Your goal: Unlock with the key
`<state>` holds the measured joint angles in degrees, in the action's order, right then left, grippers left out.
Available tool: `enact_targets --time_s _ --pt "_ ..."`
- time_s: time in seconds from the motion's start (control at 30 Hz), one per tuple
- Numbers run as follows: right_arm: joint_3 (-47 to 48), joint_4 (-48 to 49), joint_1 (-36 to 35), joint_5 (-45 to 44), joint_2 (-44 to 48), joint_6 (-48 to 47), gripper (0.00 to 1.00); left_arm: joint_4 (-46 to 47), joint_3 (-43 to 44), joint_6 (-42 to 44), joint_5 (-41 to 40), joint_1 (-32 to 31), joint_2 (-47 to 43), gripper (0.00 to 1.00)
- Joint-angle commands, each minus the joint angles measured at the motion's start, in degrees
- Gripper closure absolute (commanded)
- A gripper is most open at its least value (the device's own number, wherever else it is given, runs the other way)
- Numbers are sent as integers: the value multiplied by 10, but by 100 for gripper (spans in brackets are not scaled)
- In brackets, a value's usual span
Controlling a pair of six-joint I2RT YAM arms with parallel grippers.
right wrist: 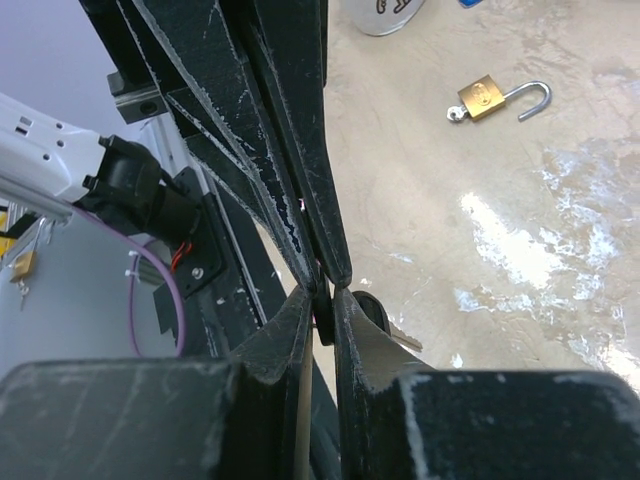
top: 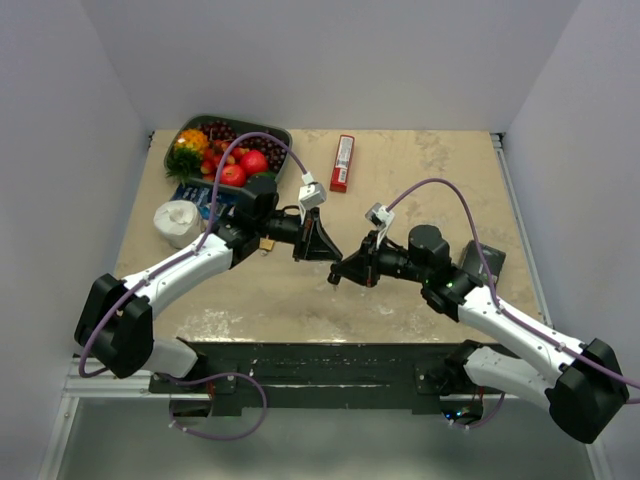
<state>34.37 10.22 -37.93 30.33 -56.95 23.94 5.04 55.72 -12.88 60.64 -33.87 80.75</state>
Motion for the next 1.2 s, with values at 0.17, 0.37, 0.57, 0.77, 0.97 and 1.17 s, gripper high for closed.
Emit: enact_targets --time_s 0.17,0.37,0.57,0.77,0.97,1.17 --pt "2 -17 1 -111 19 29 100 -20 12 58 -75 -3 -33 31" --pt "-4 -18 47 -120 21 44 100 -30 6 83 -132 -8 -50 1" --pt "3 -58 93 -143 39 27 100 -41 3 107 -180 -14 -56 1" --pt "18 -125 129 -208 79 -2 100 -70 5 145 -255 -37 -44 2" --pt "35 -167 170 -261 95 -34 100 -66 16 160 -320 -71 0 3" --pt "57 -192 207 -278 103 -50 100 -59 54 168 -360 -122 81 4"
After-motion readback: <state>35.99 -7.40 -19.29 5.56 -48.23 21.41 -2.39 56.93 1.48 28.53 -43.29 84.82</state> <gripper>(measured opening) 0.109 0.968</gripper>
